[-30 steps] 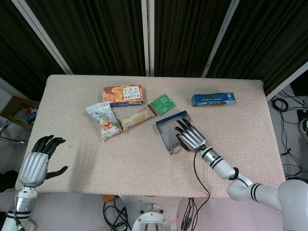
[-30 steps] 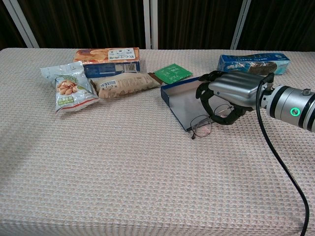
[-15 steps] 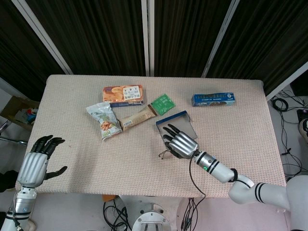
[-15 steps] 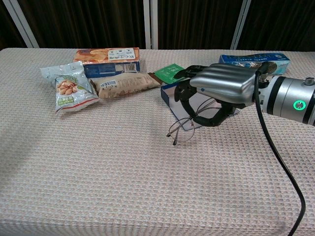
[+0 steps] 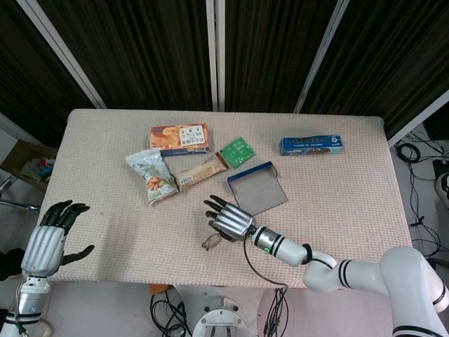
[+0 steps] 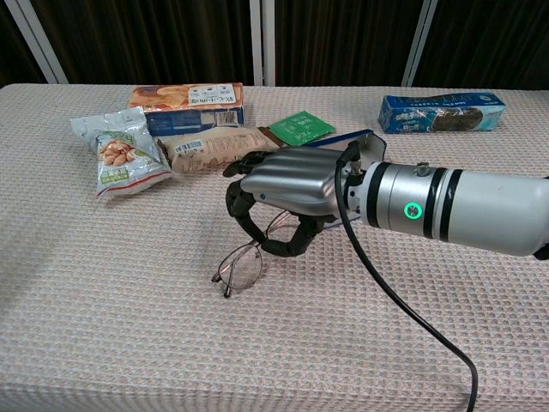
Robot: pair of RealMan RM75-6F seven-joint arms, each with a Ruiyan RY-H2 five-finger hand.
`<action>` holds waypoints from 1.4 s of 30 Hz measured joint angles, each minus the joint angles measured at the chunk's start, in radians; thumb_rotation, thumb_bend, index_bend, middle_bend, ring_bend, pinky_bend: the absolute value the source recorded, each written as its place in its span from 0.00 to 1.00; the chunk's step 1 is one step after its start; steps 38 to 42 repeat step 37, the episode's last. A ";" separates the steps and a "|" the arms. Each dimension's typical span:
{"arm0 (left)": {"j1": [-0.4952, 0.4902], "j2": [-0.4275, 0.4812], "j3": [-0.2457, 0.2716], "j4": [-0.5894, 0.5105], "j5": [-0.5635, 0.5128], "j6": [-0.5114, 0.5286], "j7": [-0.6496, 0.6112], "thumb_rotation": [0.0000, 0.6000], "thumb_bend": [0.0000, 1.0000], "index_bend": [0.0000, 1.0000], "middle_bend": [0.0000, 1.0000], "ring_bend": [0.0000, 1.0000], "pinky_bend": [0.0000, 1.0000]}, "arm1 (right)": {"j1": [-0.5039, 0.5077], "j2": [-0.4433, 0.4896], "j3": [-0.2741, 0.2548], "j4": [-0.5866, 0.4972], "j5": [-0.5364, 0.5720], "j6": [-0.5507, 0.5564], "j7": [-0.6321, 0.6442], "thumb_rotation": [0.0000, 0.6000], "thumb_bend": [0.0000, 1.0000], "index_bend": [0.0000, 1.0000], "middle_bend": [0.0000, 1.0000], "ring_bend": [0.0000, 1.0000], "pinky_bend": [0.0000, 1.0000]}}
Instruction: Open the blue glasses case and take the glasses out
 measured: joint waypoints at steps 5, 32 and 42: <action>-0.003 -0.007 -0.001 0.007 0.005 -0.004 -0.002 1.00 0.03 0.23 0.22 0.12 0.14 | 0.007 -0.026 0.009 0.021 0.035 -0.018 -0.055 1.00 0.35 0.06 0.09 0.00 0.00; 0.014 0.084 -0.053 0.049 -0.144 -0.023 0.089 1.00 0.03 0.23 0.22 0.12 0.14 | -0.672 0.644 -0.100 -0.404 0.183 0.704 0.022 1.00 0.38 0.00 0.05 0.00 0.00; 0.028 0.089 -0.033 0.025 -0.106 -0.003 0.085 1.00 0.03 0.23 0.22 0.12 0.14 | -0.772 0.661 -0.141 -0.381 0.116 0.789 0.118 1.00 0.39 0.00 0.05 0.00 0.00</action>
